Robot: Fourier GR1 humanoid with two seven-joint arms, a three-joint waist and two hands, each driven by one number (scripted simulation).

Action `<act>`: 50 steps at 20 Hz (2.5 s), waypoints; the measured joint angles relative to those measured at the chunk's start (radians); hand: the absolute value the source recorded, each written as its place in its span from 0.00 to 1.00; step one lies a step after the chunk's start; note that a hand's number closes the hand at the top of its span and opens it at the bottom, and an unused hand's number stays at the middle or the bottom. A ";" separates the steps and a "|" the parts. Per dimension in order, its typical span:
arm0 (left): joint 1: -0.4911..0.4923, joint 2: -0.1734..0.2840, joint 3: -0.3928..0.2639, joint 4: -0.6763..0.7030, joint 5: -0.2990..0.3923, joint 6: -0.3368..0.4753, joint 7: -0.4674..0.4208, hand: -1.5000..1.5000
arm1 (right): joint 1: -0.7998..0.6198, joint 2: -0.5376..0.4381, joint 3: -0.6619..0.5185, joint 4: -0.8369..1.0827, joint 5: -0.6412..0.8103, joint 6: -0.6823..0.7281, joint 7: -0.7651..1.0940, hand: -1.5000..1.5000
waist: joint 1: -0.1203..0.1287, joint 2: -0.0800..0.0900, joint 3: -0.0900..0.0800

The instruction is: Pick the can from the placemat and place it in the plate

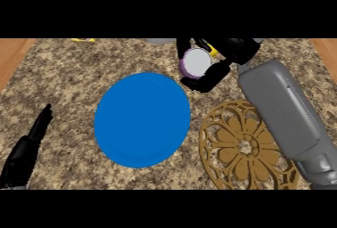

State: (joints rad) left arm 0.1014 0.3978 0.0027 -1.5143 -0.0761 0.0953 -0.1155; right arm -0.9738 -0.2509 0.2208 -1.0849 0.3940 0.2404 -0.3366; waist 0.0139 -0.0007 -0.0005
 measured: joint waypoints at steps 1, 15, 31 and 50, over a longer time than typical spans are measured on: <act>-0.010 -0.002 0.001 0.005 -0.006 0.001 0.004 0.50 | -0.007 0.029 0.009 -0.008 0.003 0.001 0.032 1.00 | -0.002 0.000 0.000; -0.026 -0.027 0.020 0.038 -0.029 -0.024 -0.028 0.50 | -0.067 0.240 0.287 0.169 0.025 -0.107 0.221 1.00 | 0.018 0.005 0.000; -0.064 -0.050 0.020 0.050 -0.056 -0.040 -0.013 0.50 | -0.048 0.251 0.475 0.301 -0.390 -0.363 0.261 0.00 | 0.038 0.009 0.000; -0.052 -0.054 0.048 0.021 -0.062 -0.051 -0.001 0.50 | -0.115 0.062 0.007 0.634 -0.676 -0.117 -0.086 0.00 | 0.025 0.016 0.001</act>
State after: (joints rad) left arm 0.0492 0.3434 0.0508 -1.4938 -0.1376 0.0446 -0.1168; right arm -1.0888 -0.1887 0.2282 -0.4504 -0.2823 0.1231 -0.4222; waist 0.0384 0.0158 0.0007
